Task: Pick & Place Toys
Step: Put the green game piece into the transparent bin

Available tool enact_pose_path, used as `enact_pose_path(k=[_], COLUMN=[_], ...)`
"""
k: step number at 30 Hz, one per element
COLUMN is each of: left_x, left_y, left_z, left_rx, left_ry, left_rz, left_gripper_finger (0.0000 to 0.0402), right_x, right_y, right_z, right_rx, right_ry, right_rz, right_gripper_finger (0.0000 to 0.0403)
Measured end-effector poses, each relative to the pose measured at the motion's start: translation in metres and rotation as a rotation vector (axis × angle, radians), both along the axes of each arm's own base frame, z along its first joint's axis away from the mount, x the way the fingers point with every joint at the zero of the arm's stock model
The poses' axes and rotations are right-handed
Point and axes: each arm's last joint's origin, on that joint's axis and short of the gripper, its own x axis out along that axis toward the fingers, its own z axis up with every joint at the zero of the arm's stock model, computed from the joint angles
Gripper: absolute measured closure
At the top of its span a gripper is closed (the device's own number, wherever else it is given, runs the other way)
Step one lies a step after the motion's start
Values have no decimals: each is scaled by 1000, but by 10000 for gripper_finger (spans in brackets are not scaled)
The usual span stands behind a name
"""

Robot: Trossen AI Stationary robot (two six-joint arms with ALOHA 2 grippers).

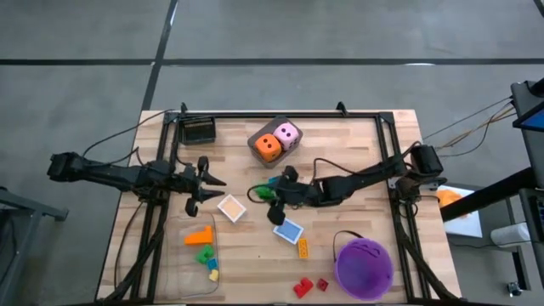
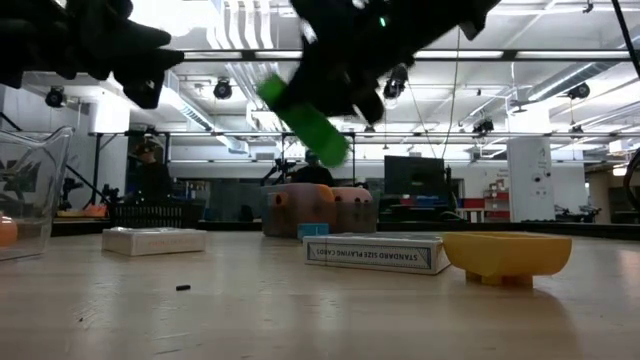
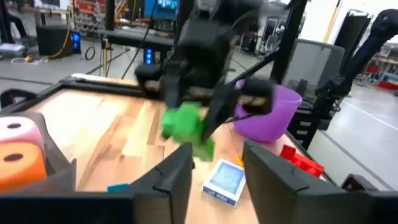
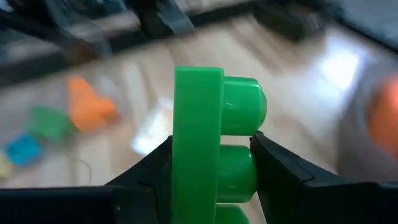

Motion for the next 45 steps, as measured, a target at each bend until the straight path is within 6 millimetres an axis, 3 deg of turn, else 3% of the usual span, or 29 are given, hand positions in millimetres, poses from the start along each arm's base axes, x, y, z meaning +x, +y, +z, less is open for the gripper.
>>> enact_pose_path(k=[6, 10, 15, 21, 29, 45], left_x=[13, 20, 26, 33, 43, 59], left_y=[-2, -6, -8, -8, -8, -10], left_z=[0, 2, 0, -3, -4, -9], left_rx=[4, 58, 82, 90, 91, 87], left_ry=[-39, -105, -117, -125, -161, -126], left_rz=[-7, -117, -157, -116, -77, -83], left_gripper_finger=[147, 68, 9, 21, 38, 38], right_x=[14, 19, 20, 21, 27, 79], right_y=[7, 8, 9, 12, 15, 27], right_z=[6, 5, 9, 16, 10, 0], right_rx=[-69, -103, -127, -131, -111, -183], right_ry=[-181, -238, -274, -349, -393, -335], right_rz=[52, 73, 84, 121, 180, 238], right_gripper_finger=[241, 241, 241, 241, 241, 242])
